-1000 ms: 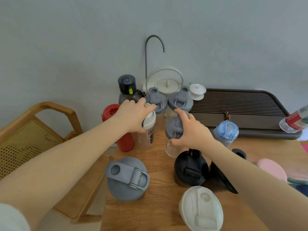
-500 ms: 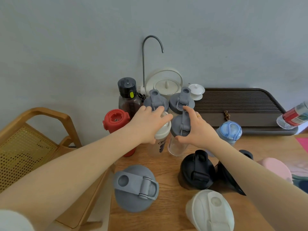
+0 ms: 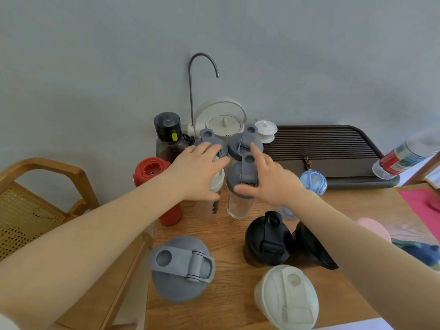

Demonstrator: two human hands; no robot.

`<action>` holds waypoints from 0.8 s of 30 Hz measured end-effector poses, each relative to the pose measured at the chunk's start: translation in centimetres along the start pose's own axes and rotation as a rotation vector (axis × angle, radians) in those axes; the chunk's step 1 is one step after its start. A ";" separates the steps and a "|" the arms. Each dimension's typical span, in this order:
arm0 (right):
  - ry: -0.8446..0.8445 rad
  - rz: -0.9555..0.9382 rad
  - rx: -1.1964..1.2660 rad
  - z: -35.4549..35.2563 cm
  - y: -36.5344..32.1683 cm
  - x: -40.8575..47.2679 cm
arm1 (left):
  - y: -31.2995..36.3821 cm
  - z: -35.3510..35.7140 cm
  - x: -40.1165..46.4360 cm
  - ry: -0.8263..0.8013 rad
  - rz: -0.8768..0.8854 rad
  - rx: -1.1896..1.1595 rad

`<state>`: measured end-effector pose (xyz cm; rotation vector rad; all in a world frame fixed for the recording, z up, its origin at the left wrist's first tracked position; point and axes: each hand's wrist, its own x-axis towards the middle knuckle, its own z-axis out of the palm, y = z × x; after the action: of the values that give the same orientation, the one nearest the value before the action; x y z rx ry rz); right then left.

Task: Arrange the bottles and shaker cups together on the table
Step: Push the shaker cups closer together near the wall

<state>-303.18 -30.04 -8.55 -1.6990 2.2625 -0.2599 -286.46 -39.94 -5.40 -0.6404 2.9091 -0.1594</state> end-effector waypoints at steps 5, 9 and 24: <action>0.338 0.034 0.175 -5.7 4.9 -3.1 | 3.3 -1.6 0.4 0.274 0.283 -0.280; -0.117 -0.118 -0.079 -5.4 6.8 -6.0 | 7.4 -1.1 1.8 -0.159 0.418 -0.217; -0.263 -0.333 -0.328 -0.8 3.4 -7.8 | 7.7 -3.8 -4.5 -0.212 -0.045 -0.323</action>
<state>-304.52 -21.64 -7.89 -2.1308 1.9030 0.2682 -286.21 -30.76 -2.15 -0.7204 2.7358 0.3590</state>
